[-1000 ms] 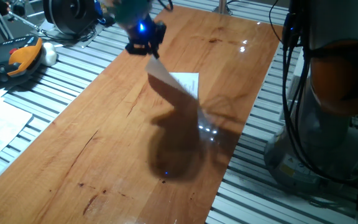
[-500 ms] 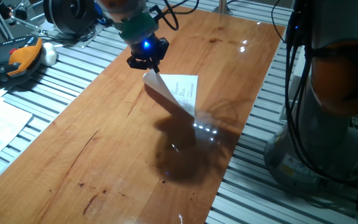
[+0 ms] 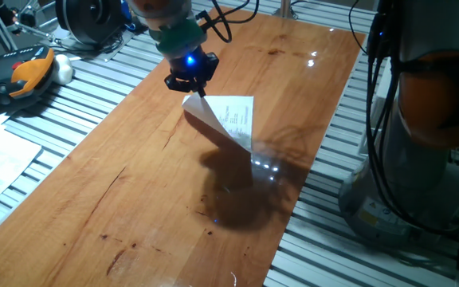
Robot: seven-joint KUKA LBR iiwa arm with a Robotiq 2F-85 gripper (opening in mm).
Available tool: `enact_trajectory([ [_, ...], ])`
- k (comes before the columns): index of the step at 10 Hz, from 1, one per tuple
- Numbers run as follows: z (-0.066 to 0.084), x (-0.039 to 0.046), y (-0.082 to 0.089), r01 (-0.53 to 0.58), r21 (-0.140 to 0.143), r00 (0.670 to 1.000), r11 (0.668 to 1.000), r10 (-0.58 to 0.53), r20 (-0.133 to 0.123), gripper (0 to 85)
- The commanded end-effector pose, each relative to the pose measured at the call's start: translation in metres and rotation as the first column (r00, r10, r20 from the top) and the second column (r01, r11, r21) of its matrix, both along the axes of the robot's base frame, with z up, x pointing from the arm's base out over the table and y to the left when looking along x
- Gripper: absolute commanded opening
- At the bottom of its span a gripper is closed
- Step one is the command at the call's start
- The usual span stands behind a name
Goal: Flip over and spread out the paper that is laid flat on the table
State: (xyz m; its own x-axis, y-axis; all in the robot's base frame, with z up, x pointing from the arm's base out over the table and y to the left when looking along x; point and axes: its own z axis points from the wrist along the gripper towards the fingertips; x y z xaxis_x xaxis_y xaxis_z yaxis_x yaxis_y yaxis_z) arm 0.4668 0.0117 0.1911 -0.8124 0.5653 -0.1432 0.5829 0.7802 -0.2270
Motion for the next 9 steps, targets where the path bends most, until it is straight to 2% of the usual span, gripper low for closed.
enact_trajectory([
  [1,-0.0001,0.0003,-0.0005,-0.009,-0.002,1.000,1.000,0.009,0.005,0.0],
  [2,-0.0001,0.0003,-0.0005,-0.041,-0.017,0.999,0.999,0.041,0.001,0.0],
  [3,-0.0001,0.0003,-0.0005,-0.077,-0.038,0.997,0.996,0.076,-0.017,0.0],
  [4,-0.0001,0.0003,-0.0005,-0.131,-0.016,0.990,0.991,0.130,-0.048,0.0],
  [5,-0.0001,0.0003,-0.0005,-0.196,0.073,0.978,0.978,0.201,-0.065,0.0],
  [6,-0.0001,0.0003,-0.0005,-0.262,0.136,0.958,0.955,0.275,-0.084,0.0],
  [7,-0.0001,0.0003,-0.0005,-0.279,0.147,0.950,0.949,0.294,-0.100,0.0],
  [8,-0.0001,0.0003,-0.0005,-0.290,0.137,0.946,0.947,0.306,-0.109,0.0],
  [9,-0.0001,0.0003,-0.0005,-0.293,0.138,0.945,0.946,0.308,-0.111,0.0],
])
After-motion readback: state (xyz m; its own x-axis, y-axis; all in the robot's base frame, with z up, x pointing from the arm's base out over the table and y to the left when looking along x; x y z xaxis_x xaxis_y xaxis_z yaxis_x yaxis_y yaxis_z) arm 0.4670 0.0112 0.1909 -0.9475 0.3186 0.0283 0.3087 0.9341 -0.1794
